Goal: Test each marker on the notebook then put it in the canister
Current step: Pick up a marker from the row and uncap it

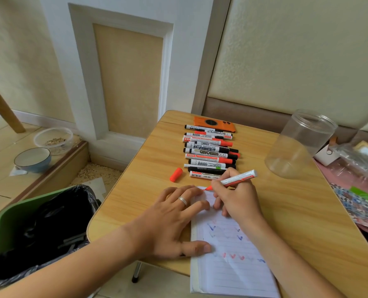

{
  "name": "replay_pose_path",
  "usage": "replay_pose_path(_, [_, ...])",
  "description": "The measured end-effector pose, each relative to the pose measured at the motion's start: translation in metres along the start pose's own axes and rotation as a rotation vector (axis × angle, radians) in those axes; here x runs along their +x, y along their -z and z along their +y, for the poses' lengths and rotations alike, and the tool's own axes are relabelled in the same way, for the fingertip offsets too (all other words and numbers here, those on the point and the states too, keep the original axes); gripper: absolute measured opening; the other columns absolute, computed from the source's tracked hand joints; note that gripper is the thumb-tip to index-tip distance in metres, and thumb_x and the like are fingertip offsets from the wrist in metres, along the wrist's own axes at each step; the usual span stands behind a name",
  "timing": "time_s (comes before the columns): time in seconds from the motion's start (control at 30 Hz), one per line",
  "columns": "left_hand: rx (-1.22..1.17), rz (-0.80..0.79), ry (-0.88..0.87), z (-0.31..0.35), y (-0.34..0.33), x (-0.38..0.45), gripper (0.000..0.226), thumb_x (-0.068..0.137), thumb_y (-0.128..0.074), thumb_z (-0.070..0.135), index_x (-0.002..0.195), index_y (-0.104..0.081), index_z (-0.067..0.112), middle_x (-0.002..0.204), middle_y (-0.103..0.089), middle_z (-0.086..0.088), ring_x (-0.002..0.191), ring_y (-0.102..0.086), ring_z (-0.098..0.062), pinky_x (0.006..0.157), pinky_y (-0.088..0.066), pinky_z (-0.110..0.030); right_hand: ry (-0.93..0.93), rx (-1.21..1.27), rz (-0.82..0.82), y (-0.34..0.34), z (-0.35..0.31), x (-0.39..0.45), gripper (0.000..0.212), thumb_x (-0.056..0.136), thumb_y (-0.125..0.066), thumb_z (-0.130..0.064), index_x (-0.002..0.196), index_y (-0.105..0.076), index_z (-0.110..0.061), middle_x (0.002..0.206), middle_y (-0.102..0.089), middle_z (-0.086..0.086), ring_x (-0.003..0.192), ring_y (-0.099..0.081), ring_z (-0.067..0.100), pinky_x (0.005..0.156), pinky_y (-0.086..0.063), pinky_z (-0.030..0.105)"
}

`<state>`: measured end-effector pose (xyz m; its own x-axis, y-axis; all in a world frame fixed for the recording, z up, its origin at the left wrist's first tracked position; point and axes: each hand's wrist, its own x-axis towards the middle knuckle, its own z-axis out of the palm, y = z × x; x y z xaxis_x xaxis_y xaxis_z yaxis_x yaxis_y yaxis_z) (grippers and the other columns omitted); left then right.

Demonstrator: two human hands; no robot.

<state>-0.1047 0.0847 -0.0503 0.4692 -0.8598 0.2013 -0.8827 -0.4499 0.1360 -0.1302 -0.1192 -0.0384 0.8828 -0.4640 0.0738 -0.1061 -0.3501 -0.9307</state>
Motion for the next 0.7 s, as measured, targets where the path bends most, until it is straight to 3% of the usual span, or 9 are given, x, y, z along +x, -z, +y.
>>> replay_pose_path(0.23, [-0.006,-0.002,0.006,-0.0004,-0.001,0.001,0.078,0.086,-0.028,0.088,0.143,-0.034,0.035,0.16,-0.027,0.0,0.15,-0.016,-0.017,0.121,-0.014,-0.042,0.021,-0.008,-0.025,0.0003,-0.0047,-0.0015,0.018,0.095,-0.069,-0.014,0.084,-0.056,-0.008,0.064,-0.065,0.022,0.038,-0.054,0.017,0.036,-0.034,0.022])
replay_pose_path(0.5, [-0.008,0.001,0.004,-0.0007,-0.0015,0.0006,0.078,0.087,-0.03,0.087,0.144,-0.035,0.034,0.16,-0.027,-0.001,0.15,-0.015,-0.017,0.121,-0.014,-0.042,0.012,0.002,-0.032,0.0008,-0.0013,-0.0015,0.019,0.091,-0.067,-0.007,0.081,-0.051,-0.008,0.054,-0.058,0.016,0.035,-0.047,0.022,0.036,-0.033,0.022])
replay_pose_path(0.7, [-0.019,-0.002,0.0,-0.0006,-0.0015,-0.0003,0.077,0.087,-0.03,0.086,0.144,-0.034,0.035,0.16,-0.027,-0.001,0.15,-0.015,-0.017,0.121,-0.014,-0.043,0.036,0.01,-0.044,-0.0005,-0.0023,0.0006,0.018,0.095,-0.07,-0.015,0.083,-0.057,-0.012,0.063,-0.064,0.021,0.042,-0.052,0.023,0.036,-0.034,0.022])
